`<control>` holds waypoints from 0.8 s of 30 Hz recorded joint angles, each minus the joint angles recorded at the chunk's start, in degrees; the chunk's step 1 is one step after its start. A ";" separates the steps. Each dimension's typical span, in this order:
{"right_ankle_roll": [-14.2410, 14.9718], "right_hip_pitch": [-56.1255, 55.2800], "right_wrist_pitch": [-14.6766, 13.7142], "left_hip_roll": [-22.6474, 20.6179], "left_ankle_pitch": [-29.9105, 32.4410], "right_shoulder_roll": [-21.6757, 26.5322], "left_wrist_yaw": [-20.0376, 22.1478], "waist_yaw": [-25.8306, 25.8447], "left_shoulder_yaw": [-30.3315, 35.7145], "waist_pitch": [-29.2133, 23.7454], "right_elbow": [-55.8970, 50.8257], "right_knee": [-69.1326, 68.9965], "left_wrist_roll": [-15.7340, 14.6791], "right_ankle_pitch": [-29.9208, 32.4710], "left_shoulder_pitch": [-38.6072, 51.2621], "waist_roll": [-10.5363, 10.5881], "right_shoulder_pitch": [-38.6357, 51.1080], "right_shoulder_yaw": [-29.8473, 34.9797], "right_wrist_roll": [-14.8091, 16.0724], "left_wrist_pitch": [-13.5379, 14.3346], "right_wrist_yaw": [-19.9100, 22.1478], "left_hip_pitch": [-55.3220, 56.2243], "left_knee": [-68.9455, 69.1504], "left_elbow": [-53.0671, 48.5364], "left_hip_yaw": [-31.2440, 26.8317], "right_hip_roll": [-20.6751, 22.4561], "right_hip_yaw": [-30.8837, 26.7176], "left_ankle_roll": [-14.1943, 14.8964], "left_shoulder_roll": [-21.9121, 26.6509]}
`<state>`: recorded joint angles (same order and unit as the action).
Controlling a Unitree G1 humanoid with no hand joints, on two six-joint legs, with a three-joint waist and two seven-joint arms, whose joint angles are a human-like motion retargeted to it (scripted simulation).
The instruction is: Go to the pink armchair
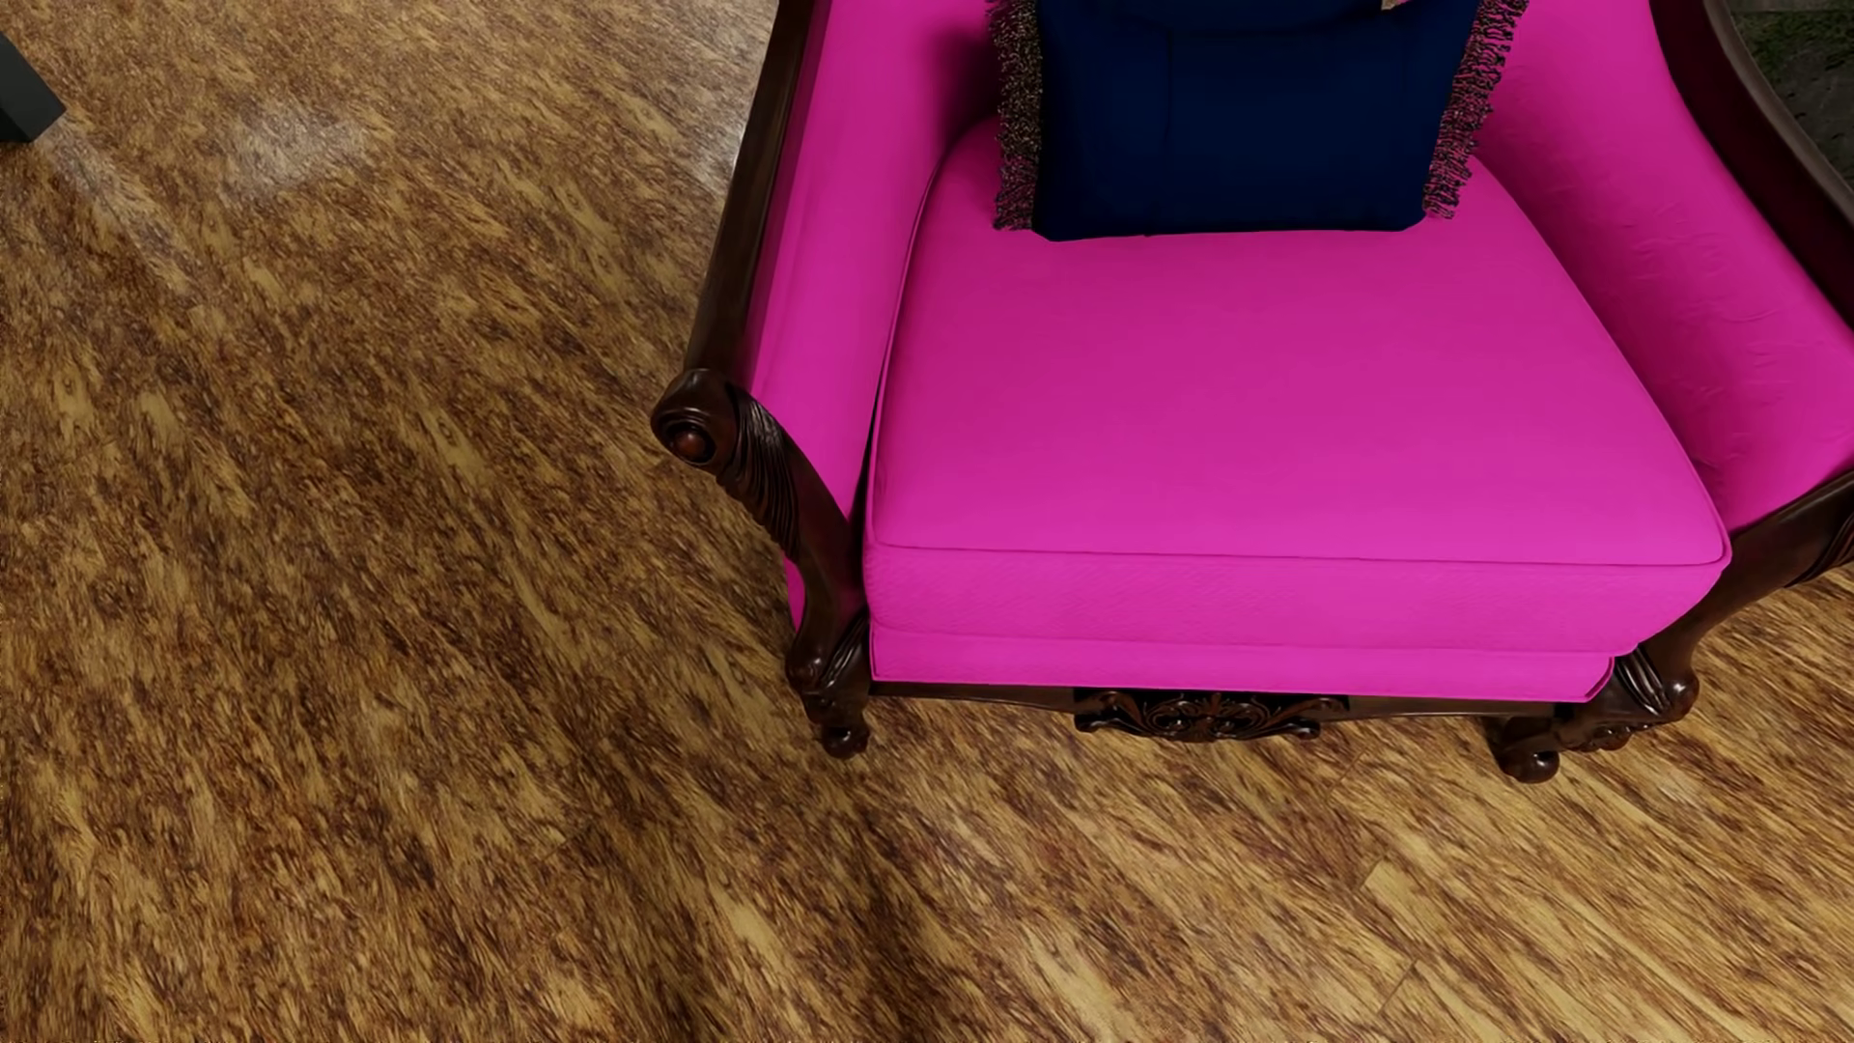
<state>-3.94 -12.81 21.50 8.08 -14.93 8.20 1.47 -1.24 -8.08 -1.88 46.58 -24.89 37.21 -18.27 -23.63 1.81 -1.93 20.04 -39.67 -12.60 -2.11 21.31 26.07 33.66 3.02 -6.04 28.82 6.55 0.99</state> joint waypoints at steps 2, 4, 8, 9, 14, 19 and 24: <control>-0.10 -0.11 -0.80 0.14 -0.13 0.55 -0.11 0.01 -0.05 -0.09 0.98 -0.31 0.09 -0.48 0.41 -0.04 -0.13 1.67 0.63 0.37 -0.08 -0.40 -0.60 0.00 0.41 -0.07 -0.17 0.69 0.10; -0.50 -0.54 -2.07 0.55 0.08 1.23 0.07 0.24 -0.11 -0.15 -0.09 -0.99 0.19 -1.24 0.29 -0.25 -1.04 2.04 1.88 0.75 0.74 -1.53 -2.18 0.01 1.61 -0.02 -1.12 1.85 0.04; -1.42 -0.81 -2.76 3.31 0.45 1.67 0.31 0.87 0.24 -0.05 -2.70 -0.99 0.59 -1.85 -0.36 -0.95 -2.35 2.16 2.81 -0.13 1.98 -3.69 -2.85 2.33 5.61 2.44 -5.02 1.42 0.80; -1.77 -1.12 -2.79 4.93 -0.49 1.56 0.12 0.85 0.43 -0.08 -3.12 -1.52 0.90 -2.22 -0.40 -0.95 -2.40 2.52 2.55 -0.45 1.99 -2.58 0.59 2.86 6.57 3.63 -6.23 0.71 1.44; -2.96 -1.46 -2.48 10.83 0.52 2.27 0.99 -1.99 -0.28 -0.60 -6.41 -4.27 -0.11 -4.26 -0.54 0.65 -3.46 2.58 1.34 -0.22 1.01 9.05 25.56 1.77 8.49 9.93 -12.90 -13.19 1.45; -2.98 1.09 -3.47 -7.21 1.53 4.28 0.75 -3.37 2.34 -0.52 -11.41 -2.81 0.06 -5.11 -2.34 0.48 -2.43 3.91 0.13 1.90 -0.74 15.76 19.99 -1.08 -2.31 12.28 -19.58 2.74 0.57; -3.45 4.18 -3.63 -5.08 5.56 2.33 -0.06 -2.50 4.15 0.36 -10.20 -1.43 0.95 -6.64 -2.59 0.71 1.90 4.97 1.87 0.31 0.71 10.24 0.84 0.59 13.33 15.89 -25.28 -8.31 2.11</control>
<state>-7.39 -8.63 17.87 3.00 -9.37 10.53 1.41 -3.73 -3.93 -1.52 36.38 -26.32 38.16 -24.91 -26.22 2.52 -0.03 25.01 -37.80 -12.28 -1.40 31.55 26.90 34.25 16.35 9.85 3.53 -1.75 3.10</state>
